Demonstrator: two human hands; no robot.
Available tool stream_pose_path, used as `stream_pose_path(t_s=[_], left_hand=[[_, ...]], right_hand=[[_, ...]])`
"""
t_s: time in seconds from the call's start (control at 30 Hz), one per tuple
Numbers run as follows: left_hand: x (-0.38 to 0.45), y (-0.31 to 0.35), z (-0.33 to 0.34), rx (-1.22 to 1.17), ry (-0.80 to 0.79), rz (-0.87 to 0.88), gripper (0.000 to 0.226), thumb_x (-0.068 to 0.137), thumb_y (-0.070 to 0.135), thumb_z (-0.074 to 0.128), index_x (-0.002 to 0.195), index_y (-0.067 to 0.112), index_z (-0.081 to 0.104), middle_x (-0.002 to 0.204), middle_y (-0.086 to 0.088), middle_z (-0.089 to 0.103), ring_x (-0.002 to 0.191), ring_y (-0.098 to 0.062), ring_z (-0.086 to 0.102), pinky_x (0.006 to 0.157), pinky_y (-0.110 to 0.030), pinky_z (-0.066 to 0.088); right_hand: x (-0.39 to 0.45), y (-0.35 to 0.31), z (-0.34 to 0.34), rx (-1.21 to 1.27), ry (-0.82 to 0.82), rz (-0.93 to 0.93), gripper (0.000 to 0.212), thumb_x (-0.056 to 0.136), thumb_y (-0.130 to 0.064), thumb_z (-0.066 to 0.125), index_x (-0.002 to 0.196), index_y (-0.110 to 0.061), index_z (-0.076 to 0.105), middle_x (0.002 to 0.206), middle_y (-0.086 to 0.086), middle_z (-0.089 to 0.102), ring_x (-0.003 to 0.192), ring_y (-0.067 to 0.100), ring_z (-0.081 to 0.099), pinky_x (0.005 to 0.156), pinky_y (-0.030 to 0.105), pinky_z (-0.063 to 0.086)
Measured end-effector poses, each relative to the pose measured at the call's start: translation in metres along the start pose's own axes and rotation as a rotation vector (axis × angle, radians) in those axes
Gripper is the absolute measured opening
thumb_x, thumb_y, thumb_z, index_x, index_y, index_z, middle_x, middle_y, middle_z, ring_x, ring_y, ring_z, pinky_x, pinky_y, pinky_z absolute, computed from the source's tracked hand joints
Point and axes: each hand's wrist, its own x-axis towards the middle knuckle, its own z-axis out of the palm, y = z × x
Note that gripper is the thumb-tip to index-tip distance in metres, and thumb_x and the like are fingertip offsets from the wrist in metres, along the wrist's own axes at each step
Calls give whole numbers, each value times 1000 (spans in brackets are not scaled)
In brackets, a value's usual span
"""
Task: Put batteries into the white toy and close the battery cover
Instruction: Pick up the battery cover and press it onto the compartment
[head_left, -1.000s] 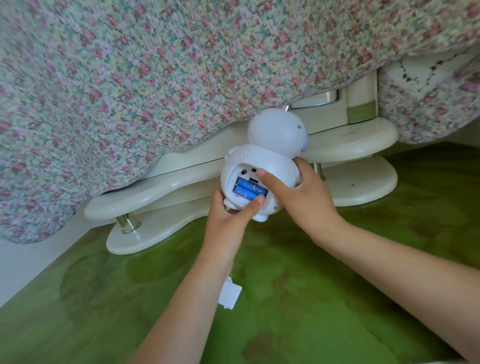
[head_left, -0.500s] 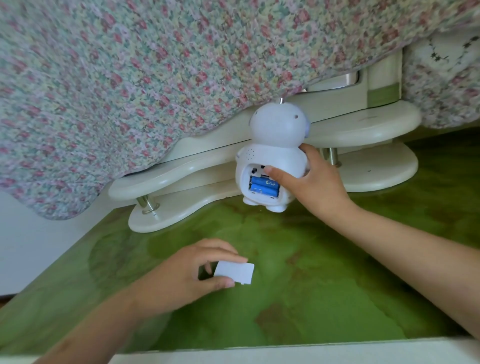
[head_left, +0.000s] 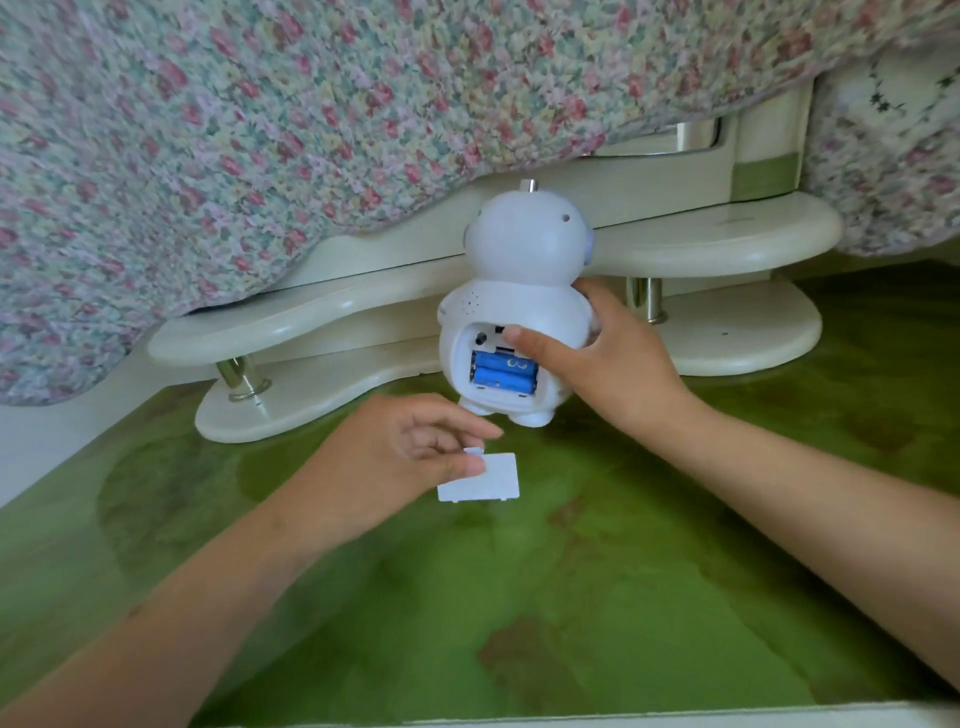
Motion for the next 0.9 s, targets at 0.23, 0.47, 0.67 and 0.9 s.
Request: stream_pose_path(t_s=[0.23, 0.47, 0.67, 0.9], left_hand=[[35, 25, 0, 57, 278, 344, 15, 71, 3, 82, 80, 15, 80, 83, 0, 75, 79, -10, 71, 78, -16, 53], [37, 19, 7, 107, 458, 373, 12, 74, 13, 83, 81, 22, 81, 82, 10, 75, 81, -3, 68, 78, -8, 46], [42, 9, 9, 173, 485, 380, 11, 72, 22, 83, 81, 28, 80, 76, 19, 72, 86, -15, 55, 76, -9, 39], [46, 8, 11, 129, 460, 396, 13, 73, 18, 83, 80, 28, 79, 76, 19, 71, 84, -10, 50, 74, -6, 36]], right_hand=[[4, 2, -3, 122, -54, 99, 57, 72, -63, 74, 116, -28, 64, 105, -12, 72, 96, 9, 70, 84, 32, 58], [10, 6, -5, 107, -106, 118, 68, 58, -77, 70, 110, -33, 68, 100, -8, 77, 90, 14, 75, 75, 36, 58], [9, 4, -3, 93, -152, 110, 68, 59, -76, 70, 112, -35, 67, 101, -8, 77, 89, 12, 75, 78, 40, 62], [6, 1, -1, 85, -165, 102, 70, 57, -76, 72, 113, -33, 68, 101, -8, 77, 89, 11, 76, 81, 44, 62]])
